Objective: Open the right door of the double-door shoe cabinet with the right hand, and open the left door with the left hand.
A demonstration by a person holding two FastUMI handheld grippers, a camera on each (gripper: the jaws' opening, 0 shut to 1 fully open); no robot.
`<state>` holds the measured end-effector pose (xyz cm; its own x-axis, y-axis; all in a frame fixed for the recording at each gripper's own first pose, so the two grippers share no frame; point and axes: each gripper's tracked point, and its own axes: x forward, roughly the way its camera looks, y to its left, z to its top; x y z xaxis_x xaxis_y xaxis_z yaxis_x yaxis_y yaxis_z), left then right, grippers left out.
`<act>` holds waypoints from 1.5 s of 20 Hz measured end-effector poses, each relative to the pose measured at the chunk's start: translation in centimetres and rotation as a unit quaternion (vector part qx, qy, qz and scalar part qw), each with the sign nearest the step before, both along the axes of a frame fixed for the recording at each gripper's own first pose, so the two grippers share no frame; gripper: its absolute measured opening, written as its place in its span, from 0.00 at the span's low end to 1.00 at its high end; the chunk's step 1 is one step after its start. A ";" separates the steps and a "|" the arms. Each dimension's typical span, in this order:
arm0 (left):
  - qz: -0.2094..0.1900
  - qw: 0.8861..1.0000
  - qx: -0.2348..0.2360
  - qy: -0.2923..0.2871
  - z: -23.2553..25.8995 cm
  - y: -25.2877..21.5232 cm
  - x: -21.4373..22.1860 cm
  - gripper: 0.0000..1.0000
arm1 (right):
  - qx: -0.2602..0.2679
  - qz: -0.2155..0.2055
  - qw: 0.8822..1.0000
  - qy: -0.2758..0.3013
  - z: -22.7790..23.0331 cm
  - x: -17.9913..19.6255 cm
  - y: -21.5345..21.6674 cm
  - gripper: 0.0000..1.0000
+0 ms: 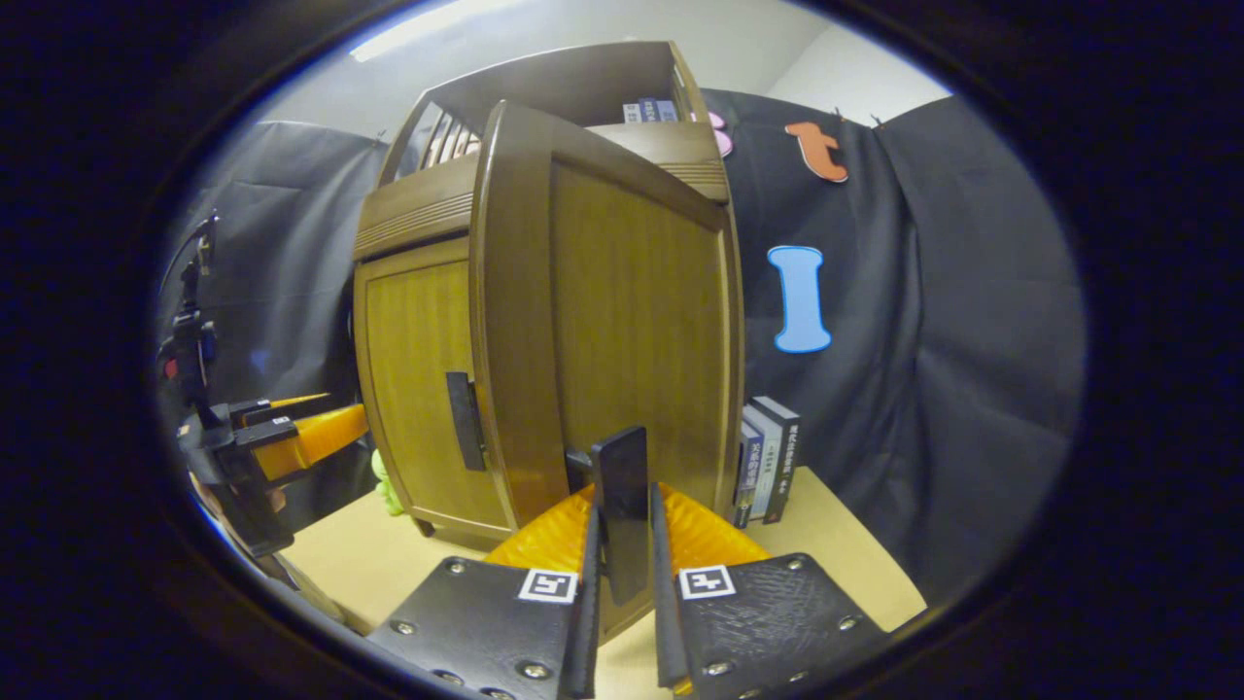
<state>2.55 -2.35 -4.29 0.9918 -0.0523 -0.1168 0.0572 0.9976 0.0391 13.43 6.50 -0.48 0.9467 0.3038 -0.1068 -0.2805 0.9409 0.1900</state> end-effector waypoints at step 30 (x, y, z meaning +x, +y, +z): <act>0.008 0.999 0.044 -0.005 -5.1 -6.4 6.5 0.96 | 0.066 -0.096 0.992 -0.042 -2.1 -3.5 -17.9 0.74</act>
